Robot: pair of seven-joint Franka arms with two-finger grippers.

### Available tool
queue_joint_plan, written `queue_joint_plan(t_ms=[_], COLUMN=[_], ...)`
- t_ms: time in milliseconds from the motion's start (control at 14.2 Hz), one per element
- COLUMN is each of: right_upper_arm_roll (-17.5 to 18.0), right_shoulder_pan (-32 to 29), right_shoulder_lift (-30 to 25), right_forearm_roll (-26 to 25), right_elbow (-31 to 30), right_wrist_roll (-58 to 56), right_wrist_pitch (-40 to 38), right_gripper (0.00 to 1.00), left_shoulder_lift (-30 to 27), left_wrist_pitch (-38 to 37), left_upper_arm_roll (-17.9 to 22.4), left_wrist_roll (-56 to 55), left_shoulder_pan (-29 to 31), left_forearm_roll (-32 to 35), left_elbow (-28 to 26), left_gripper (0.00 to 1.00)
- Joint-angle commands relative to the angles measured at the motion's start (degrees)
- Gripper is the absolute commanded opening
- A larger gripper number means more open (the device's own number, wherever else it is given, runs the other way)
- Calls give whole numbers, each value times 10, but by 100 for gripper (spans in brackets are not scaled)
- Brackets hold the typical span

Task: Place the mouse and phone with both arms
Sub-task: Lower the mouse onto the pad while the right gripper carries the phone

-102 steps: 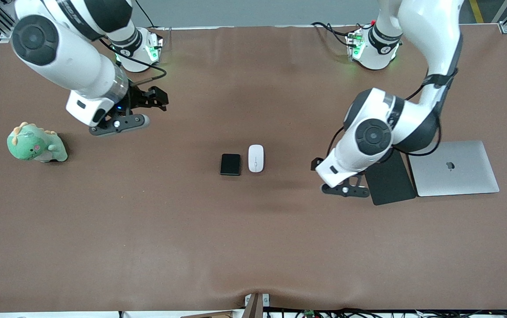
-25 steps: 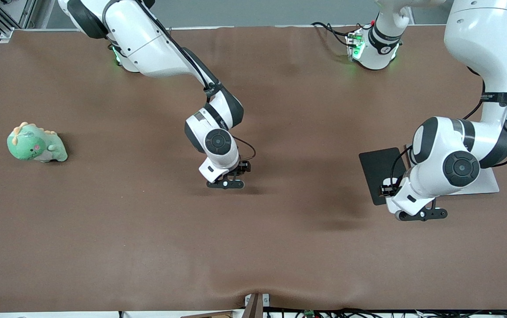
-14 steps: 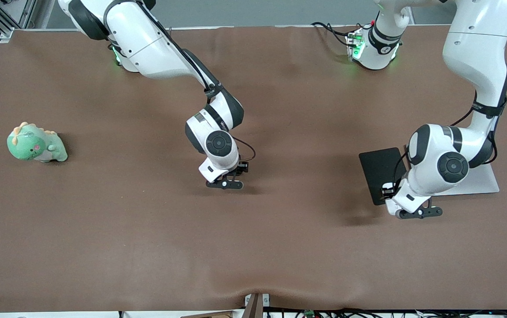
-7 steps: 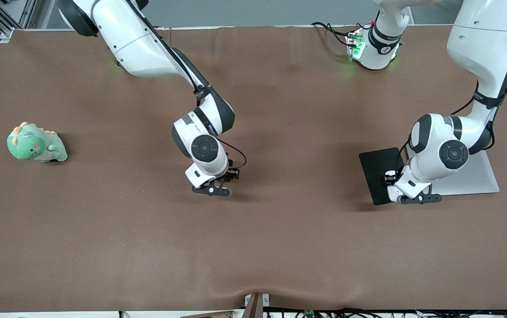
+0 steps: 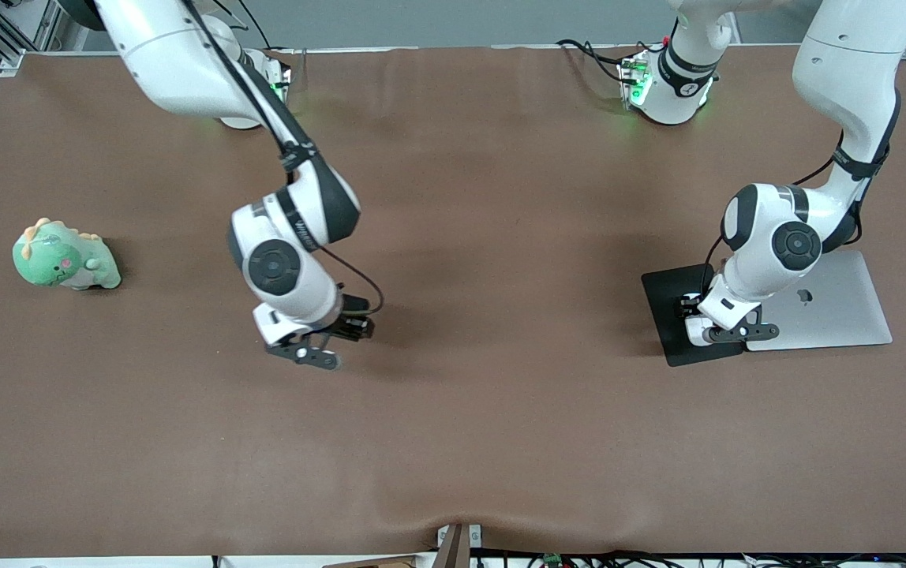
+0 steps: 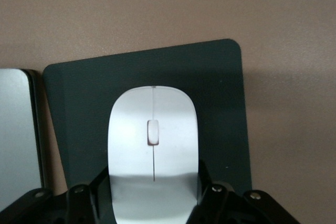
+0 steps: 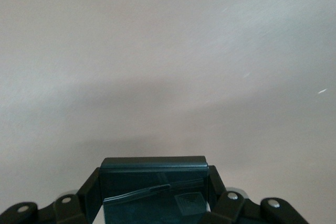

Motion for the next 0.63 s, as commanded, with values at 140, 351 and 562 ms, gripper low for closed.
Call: queue_joint_plan(t_ms=[140, 351, 562], right_upper_arm_roll=[12, 12, 12], right_shoulder_pan=[-89, -124, -171], right_shoulder_lift=[-73, -88, -100], right_forearm_roll=[-2, -2, -2], right_elbow=[-70, -83, -98], right_wrist_roll=[-99, -151, -236], right_wrist_pitch=[0, 0, 0], right_gripper=[0, 0, 0], left_shoulder_lift=[-3, 2, 5], left_wrist_pitch=[12, 12, 12], left_upper_arm_roll=[-4, -4, -10], left_wrist_roll=[10, 10, 10], left_shoulder_pan=[17, 18, 16], left_forearm_roll=[11, 11, 9], left_elbow=[-11, -8, -5], left_gripper=[41, 51, 55])
